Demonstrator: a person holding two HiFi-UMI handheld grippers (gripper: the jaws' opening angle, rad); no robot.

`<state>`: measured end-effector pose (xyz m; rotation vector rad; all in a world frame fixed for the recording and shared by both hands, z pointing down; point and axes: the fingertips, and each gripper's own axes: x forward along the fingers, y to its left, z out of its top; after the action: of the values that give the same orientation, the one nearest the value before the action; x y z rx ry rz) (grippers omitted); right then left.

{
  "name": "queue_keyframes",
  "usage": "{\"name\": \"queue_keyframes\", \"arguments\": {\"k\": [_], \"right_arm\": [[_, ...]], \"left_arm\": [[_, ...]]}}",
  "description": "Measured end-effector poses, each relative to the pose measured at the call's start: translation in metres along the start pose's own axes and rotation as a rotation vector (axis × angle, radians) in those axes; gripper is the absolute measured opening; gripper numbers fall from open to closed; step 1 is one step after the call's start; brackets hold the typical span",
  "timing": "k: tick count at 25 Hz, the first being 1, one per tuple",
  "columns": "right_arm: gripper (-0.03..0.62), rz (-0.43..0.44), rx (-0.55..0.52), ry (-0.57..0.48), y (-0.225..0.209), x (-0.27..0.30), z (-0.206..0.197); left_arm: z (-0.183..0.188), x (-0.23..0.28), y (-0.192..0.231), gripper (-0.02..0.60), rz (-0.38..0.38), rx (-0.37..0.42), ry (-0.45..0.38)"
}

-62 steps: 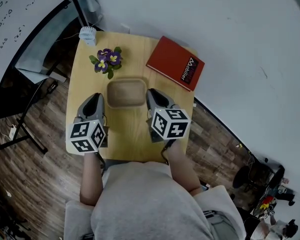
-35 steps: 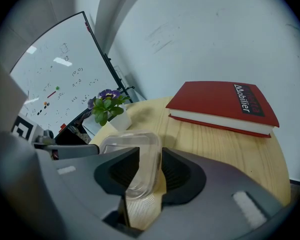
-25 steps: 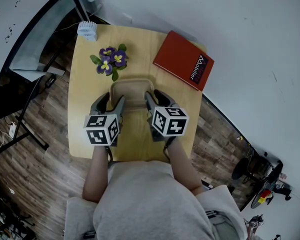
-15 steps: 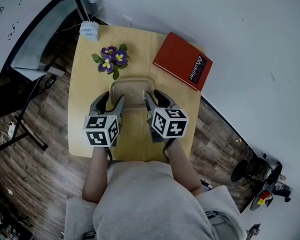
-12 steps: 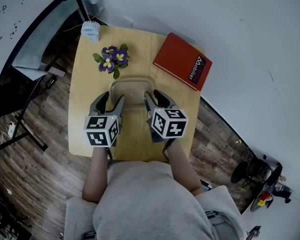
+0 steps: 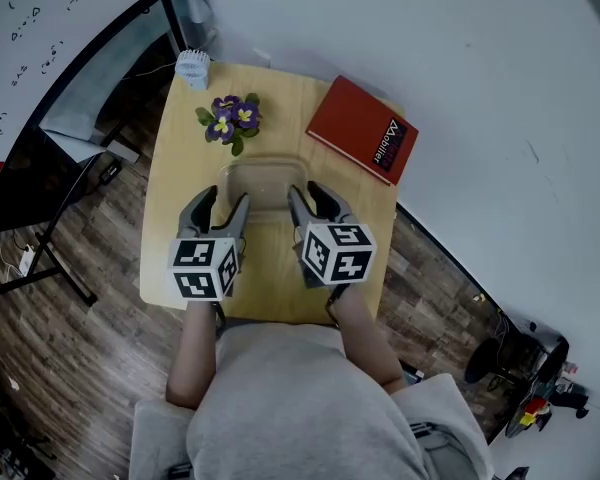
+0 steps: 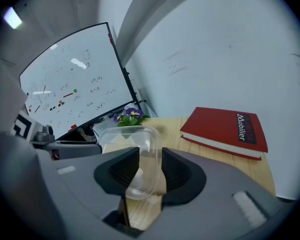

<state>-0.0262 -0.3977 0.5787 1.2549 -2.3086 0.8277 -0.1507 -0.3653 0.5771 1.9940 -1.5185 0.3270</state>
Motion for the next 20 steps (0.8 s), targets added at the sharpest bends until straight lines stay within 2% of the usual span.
{"name": "queue_keyframes", "arguments": {"k": [20], "right_arm": [[0.133,0.035,-0.179,-0.222,0.03,-0.071,0.056]], "left_arm": [[0.051,-0.06,-0.04,0.238,0.059,0.086,-0.202]]}}
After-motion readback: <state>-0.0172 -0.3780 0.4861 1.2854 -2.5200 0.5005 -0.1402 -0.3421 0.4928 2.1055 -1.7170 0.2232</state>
